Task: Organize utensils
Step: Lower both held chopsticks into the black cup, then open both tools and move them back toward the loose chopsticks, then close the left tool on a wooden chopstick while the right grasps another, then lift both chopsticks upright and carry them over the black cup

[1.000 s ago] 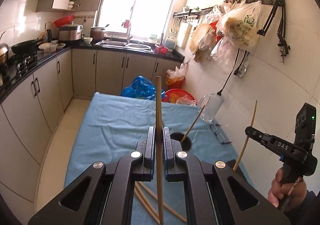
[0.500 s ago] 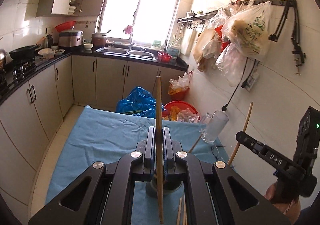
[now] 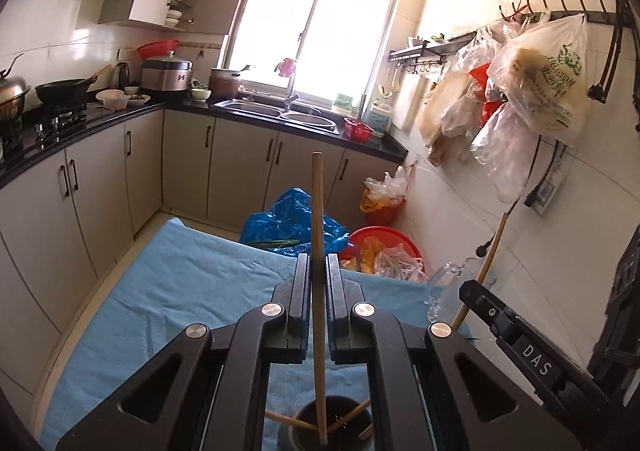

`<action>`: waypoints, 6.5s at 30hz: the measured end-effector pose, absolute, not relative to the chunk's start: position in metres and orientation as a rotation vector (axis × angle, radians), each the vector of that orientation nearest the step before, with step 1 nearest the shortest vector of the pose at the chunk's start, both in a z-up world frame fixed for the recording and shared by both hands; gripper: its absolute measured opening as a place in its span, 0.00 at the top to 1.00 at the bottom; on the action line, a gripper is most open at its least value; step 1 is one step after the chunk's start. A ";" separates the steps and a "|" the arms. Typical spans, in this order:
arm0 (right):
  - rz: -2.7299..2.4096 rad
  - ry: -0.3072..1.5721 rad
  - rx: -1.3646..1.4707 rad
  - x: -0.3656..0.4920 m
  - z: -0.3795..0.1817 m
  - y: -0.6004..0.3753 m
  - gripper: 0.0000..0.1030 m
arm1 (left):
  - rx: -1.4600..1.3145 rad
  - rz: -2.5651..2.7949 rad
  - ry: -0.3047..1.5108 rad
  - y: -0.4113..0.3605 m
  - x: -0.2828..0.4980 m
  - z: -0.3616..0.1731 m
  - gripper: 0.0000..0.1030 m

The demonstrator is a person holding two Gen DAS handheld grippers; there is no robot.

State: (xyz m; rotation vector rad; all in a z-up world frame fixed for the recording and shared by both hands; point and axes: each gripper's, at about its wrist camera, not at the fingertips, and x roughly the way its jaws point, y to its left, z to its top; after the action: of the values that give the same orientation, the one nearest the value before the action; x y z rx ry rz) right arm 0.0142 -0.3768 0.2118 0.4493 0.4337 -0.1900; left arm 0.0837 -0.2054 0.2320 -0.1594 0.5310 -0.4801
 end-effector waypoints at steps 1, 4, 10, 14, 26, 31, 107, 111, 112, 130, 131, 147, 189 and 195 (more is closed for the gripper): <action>-0.192 0.432 0.434 0.016 0.210 -0.375 0.92 | -0.158 -0.480 0.531 -0.207 0.084 0.228 0.94; -0.181 0.440 0.404 0.021 0.201 -0.369 0.92 | -0.139 -0.478 0.546 -0.212 0.084 0.213 0.94; -0.150 0.491 0.387 0.017 0.183 -0.363 0.92 | -0.101 -0.503 0.564 -0.211 0.076 0.204 0.94; -0.138 0.542 0.402 0.017 0.173 -0.363 0.91 | -0.099 -0.510 0.585 -0.208 0.078 0.204 0.94; -0.165 0.507 0.417 -0.009 0.203 -0.365 0.72 | -0.114 -0.543 0.599 -0.190 0.067 0.227 0.74; -0.209 0.477 0.416 -0.042 0.225 -0.372 0.43 | -0.122 -0.551 0.580 -0.169 0.046 0.252 0.62; -0.282 1.217 0.859 -0.062 0.020 -0.377 0.82 | 0.039 -0.335 1.423 -0.076 0.051 0.019 0.91; -0.327 1.252 0.825 -0.054 0.012 -0.378 0.86 | 0.048 -0.346 1.412 -0.073 0.048 0.021 0.91; -0.338 1.261 0.816 -0.052 0.010 -0.377 0.87 | 0.051 -0.348 1.409 -0.072 0.046 0.021 0.91; -0.331 1.221 0.713 -0.063 0.022 -0.370 0.93 | -0.002 -0.439 1.351 -0.067 0.040 0.023 0.94; -0.342 1.189 0.722 -0.072 0.030 -0.369 0.93 | -0.031 -0.456 1.347 -0.063 0.040 0.025 0.94; -0.319 0.860 0.571 -0.138 0.133 -0.339 0.93 | -0.128 -0.553 1.113 -0.050 0.005 0.103 0.94; -0.156 0.689 0.569 -0.177 0.164 -0.389 0.93 | -0.134 -0.630 0.897 -0.106 -0.048 0.185 0.94; -0.214 0.670 0.583 -0.188 0.174 -0.391 0.93 | -0.137 -0.667 0.882 -0.106 -0.042 0.189 0.94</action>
State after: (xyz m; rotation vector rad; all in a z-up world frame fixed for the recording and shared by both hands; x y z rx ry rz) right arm -0.1876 -0.3906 0.1738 0.5831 0.6699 -0.2137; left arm -0.0424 -0.1064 0.1894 -0.1372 0.8818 -0.6668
